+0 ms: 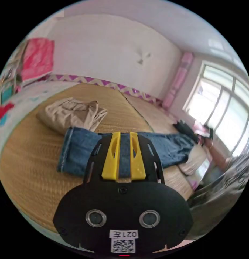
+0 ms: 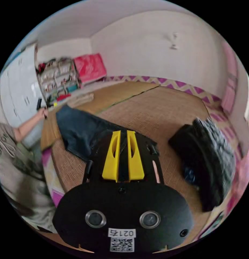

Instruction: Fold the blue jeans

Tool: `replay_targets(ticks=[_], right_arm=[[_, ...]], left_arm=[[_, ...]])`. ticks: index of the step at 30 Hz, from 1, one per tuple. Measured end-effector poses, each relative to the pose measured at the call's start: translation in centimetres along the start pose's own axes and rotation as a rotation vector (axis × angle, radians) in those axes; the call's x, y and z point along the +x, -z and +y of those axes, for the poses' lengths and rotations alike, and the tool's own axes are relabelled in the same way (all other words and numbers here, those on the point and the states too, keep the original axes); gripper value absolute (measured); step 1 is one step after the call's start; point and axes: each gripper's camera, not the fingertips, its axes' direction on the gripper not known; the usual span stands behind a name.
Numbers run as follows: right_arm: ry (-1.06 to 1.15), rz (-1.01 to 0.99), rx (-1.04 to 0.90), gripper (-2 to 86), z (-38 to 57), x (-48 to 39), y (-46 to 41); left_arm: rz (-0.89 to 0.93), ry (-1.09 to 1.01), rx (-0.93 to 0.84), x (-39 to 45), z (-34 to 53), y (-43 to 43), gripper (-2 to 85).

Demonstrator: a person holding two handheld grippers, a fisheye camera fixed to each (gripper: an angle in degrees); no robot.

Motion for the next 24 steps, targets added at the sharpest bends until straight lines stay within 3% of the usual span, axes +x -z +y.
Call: replay_targets(ticks=[5,12,17,24], right_arm=[[0.331,-0.021,-0.276,6.5,-9.7,-2.9,-10.0],[0.528,-0.157,-0.486,6.2,-16.2,-3.4,-16.3],[0.555,-0.199,-0.476,-0.1,-18.0,-3.7,-15.3],[0.52,-0.192,-0.364,-1.0,-19.1,-4.1,-10.5]], left_arm=[[0.066,-0.235,-0.332,6.4,-7.9,-15.4,6.7],[0.143,-0.382,-0.417,10.4,-12.1,-23.7,2.7],[0.13,-0.431,-0.516,12.0,-13.0,-27.6,5.2],[0.124,-0.483,-0.551,13.2,-14.7,-29.8,7.4]])
